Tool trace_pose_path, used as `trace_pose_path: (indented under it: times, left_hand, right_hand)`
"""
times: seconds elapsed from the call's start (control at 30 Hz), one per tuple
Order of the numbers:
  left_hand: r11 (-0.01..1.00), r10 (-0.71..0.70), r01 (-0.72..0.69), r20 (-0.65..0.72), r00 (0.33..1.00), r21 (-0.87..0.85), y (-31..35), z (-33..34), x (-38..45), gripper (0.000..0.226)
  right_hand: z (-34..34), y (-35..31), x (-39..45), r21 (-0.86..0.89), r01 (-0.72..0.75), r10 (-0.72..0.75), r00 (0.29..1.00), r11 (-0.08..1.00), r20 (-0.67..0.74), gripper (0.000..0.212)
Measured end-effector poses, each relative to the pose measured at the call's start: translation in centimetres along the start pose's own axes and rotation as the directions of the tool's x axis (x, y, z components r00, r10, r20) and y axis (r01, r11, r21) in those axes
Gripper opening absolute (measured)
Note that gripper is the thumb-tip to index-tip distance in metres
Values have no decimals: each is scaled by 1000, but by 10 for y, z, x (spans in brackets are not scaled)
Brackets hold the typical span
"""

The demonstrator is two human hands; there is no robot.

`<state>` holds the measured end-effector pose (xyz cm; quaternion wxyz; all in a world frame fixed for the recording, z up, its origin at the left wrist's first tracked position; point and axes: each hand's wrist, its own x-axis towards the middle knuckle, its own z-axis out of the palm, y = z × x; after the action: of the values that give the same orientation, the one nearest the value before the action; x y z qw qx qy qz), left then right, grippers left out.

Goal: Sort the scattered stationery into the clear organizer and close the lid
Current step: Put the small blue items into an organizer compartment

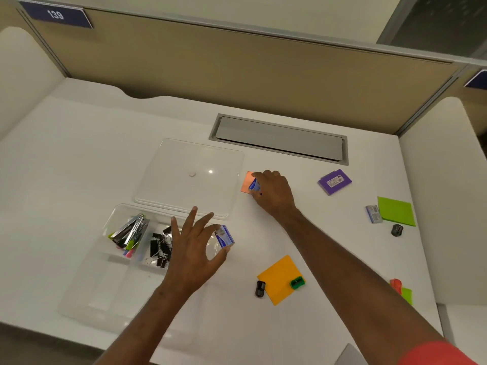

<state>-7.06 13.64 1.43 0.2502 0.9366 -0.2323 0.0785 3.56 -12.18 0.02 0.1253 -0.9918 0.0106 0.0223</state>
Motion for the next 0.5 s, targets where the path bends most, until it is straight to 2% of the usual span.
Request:
trace_pose_path:
  times: [0.2,0.37,0.5]
  left_hand:
    - [998,52,-52,-2,999,-18,-10,-7,-9,47]
    - [994,72,-78,76,994,75,-33,-22,-16,48]
    - [983,85,-108,157,984,145,-57,-32,-19,49]
  right_hand:
    - [-15,-9,-43,222,-13,55,981,975,-187,49]
    - [-19,-28,-87,285,6,76,958,959,-276,45]
    - [-18,-51,-115,307,0,91,954,952,-285,48]
